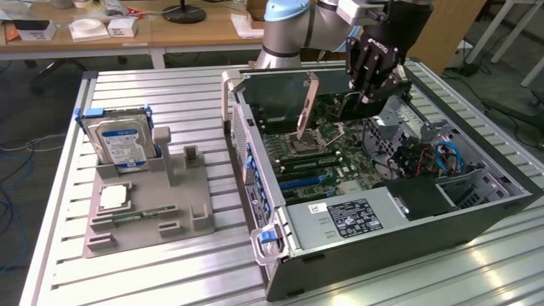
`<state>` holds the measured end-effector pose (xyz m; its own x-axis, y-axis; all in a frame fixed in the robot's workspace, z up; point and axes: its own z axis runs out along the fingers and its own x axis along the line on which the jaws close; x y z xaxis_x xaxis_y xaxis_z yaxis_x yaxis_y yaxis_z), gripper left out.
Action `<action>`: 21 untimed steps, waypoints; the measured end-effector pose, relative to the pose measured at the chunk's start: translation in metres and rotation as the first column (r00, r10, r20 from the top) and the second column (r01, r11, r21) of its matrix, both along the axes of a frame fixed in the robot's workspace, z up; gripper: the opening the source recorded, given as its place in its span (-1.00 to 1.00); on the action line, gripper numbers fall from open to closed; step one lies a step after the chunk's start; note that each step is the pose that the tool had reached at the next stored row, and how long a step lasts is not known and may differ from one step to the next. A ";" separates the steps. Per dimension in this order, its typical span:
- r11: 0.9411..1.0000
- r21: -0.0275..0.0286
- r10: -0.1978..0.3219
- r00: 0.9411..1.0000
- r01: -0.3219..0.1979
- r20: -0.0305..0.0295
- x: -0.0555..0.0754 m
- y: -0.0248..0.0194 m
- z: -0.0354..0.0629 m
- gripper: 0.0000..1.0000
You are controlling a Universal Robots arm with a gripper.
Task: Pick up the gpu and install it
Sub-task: 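Insert the gpu into the slot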
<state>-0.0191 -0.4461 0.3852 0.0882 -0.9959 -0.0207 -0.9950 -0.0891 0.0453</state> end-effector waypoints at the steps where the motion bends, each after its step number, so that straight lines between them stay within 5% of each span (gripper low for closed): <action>1: 1.000 0.000 0.000 1.000 0.000 0.000 0.000 0.0000 0.0000 -0.47; 3: 1.000 0.000 0.000 1.000 0.000 0.001 0.000 0.0000 0.0000 -0.47; 6: 1.000 0.000 0.000 1.000 0.000 0.018 -0.002 0.0002 -0.0022 -0.47; 8: 1.000 0.000 0.000 1.000 0.000 0.023 -0.002 0.0002 -0.0048 -0.47; 21: 1.000 0.000 0.000 1.000 0.000 0.026 -0.004 0.0002 -0.0267 -0.47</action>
<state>-0.0231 -0.4458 0.3585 0.0883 -0.9959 -0.0183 -0.9959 -0.0887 0.0197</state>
